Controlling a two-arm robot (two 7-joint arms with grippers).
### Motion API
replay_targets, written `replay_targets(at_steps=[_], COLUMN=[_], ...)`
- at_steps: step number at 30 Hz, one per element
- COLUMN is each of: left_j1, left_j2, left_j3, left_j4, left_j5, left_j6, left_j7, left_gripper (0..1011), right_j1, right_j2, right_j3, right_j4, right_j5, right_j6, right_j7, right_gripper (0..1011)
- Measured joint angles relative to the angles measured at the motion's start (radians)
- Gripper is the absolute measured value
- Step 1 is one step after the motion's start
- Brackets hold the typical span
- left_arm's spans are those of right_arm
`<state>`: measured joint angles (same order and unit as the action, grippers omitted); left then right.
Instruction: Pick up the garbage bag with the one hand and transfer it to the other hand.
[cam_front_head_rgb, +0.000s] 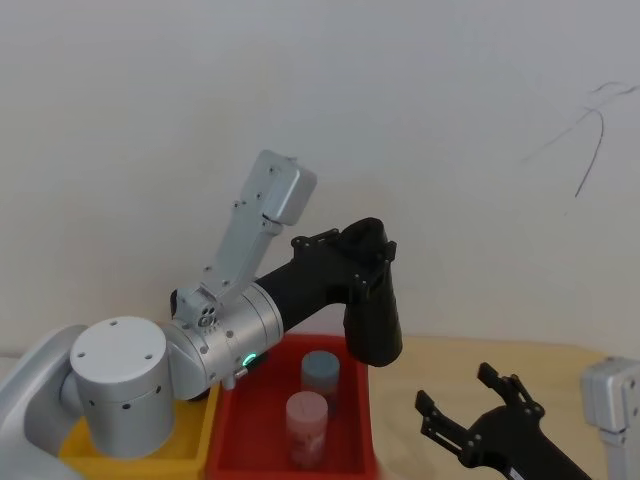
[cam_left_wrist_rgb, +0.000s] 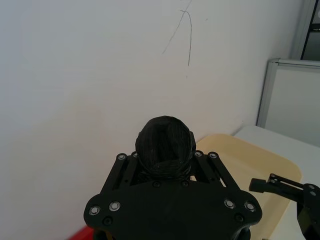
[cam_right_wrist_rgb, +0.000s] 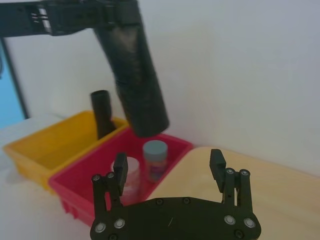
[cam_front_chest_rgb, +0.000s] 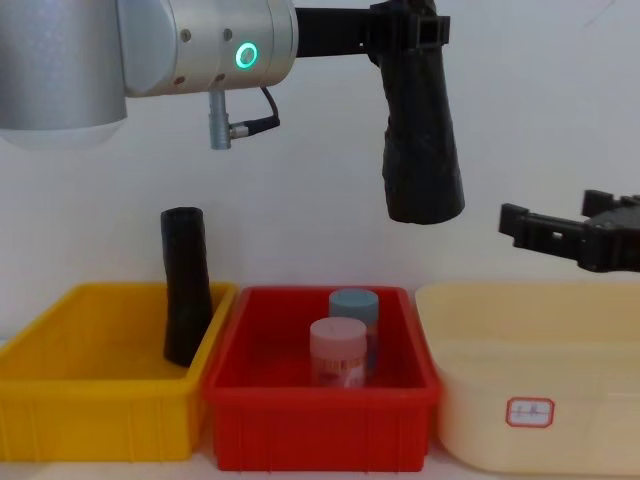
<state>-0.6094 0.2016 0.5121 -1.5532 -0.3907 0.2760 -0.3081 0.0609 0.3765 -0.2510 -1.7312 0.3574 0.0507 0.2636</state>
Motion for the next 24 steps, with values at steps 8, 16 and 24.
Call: replay_targets(at_steps=[8, 16, 24], left_j1=[-0.001, -0.001, -0.001], left_j2=[-0.001, -0.002, -0.002], left_j3=[0.002, 0.003, 0.003], left_j4=[0.002, 0.003, 0.003], left_j5=[0.001, 0.002, 0.002], left_j6=[-0.001, -0.001, -0.001], left_j7=[0.001, 0.001, 0.001], left_gripper=[386, 386, 386], right_j1=[0.075, 0.151, 0.215], right_j2=[0.026, 0.039, 0.044], right_j3=[-0.025, -0.051, -0.074], right_j4=[0.048, 0.097, 0.143], right_j5=[0.044, 0.070, 0.080], right_j6=[0.019, 0.038, 0.050], right_j7=[0.117, 0.194, 0.238], right_gripper=[1001, 1001, 1001])
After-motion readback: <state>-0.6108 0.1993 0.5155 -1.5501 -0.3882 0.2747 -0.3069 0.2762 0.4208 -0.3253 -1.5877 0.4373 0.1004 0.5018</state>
